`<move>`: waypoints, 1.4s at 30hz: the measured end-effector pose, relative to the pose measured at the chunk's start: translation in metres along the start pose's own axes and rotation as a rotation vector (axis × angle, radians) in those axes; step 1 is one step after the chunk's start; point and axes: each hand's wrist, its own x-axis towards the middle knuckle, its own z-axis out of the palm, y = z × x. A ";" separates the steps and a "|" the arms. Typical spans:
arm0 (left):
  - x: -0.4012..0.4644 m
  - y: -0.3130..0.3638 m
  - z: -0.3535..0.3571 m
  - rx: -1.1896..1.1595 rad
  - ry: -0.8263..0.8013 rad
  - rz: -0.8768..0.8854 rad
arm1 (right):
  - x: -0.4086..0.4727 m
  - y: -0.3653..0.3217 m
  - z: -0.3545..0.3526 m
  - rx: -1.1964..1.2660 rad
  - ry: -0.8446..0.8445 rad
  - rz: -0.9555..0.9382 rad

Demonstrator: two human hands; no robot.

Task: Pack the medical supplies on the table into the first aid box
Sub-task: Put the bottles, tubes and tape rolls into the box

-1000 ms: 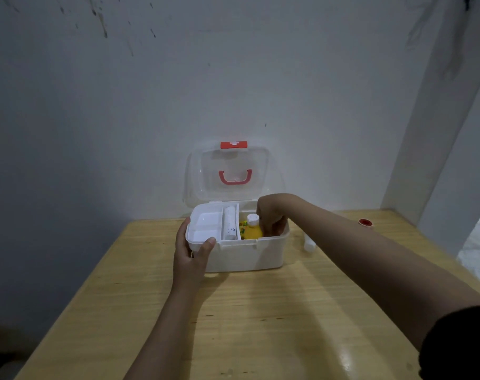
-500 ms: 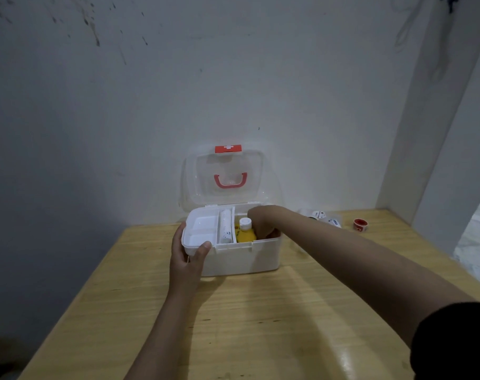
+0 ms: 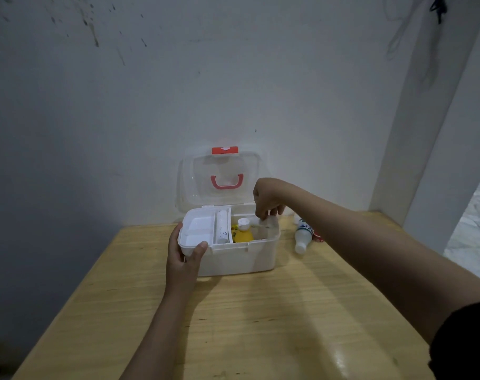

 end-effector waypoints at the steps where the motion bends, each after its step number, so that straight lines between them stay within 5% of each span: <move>1: 0.000 0.000 0.000 -0.002 0.001 -0.003 | -0.002 0.002 -0.003 0.010 0.014 -0.004; 21: 0.000 0.001 0.001 -0.020 0.017 0.012 | 0.018 0.010 0.015 0.105 0.429 -0.284; 42: -0.001 0.001 0.000 -0.008 0.011 0.006 | -0.003 0.035 0.021 0.045 0.302 -0.396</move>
